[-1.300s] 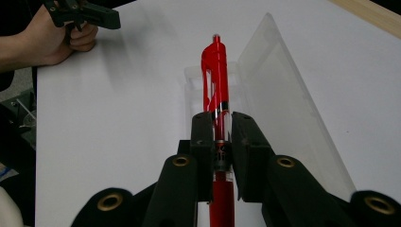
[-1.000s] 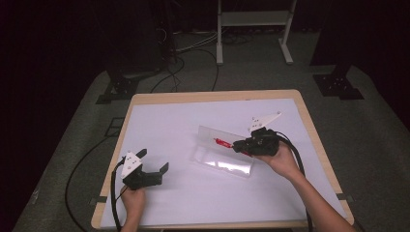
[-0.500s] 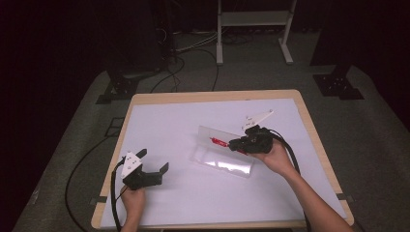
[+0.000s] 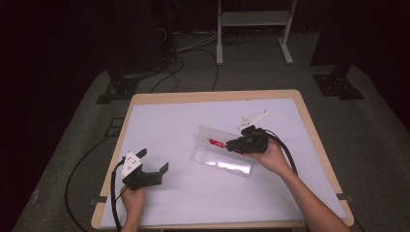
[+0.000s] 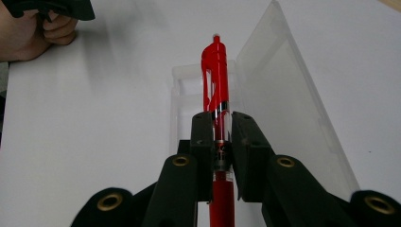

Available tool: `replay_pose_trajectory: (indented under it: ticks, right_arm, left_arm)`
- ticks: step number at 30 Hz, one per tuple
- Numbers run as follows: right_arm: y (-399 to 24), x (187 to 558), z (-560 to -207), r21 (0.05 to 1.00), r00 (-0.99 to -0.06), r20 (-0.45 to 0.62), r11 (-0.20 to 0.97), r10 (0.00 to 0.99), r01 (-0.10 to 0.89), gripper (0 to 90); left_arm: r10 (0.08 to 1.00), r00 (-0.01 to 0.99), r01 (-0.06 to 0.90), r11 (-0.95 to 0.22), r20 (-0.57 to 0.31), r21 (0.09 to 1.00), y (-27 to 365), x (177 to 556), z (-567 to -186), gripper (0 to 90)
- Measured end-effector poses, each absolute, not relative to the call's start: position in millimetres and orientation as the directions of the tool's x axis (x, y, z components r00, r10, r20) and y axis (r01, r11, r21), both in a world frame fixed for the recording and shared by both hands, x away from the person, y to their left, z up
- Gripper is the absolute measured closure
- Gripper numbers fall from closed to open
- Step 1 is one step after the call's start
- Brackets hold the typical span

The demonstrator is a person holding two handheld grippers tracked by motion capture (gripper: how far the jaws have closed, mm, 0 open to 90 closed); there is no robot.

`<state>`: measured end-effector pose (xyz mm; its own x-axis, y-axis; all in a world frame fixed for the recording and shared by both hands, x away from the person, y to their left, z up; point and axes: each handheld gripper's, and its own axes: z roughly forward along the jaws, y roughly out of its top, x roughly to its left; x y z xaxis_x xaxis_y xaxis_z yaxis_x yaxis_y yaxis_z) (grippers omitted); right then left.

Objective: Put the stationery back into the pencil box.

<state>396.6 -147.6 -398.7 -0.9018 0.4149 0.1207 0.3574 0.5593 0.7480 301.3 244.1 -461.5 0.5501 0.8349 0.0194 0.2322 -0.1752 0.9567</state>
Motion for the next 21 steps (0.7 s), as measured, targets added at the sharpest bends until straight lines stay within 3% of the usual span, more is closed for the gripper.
replay_pose_trajectory:
  ticks: [21]
  right_arm:
    - [-142.0,400.7,-419.9,0.723,-0.902,0.134,0.582,0.411,0.373,78.7]
  left_arm:
    - [0.835,0.551,0.233,-0.175,0.019,0.957,244.2,301.2,-461.5,0.0]
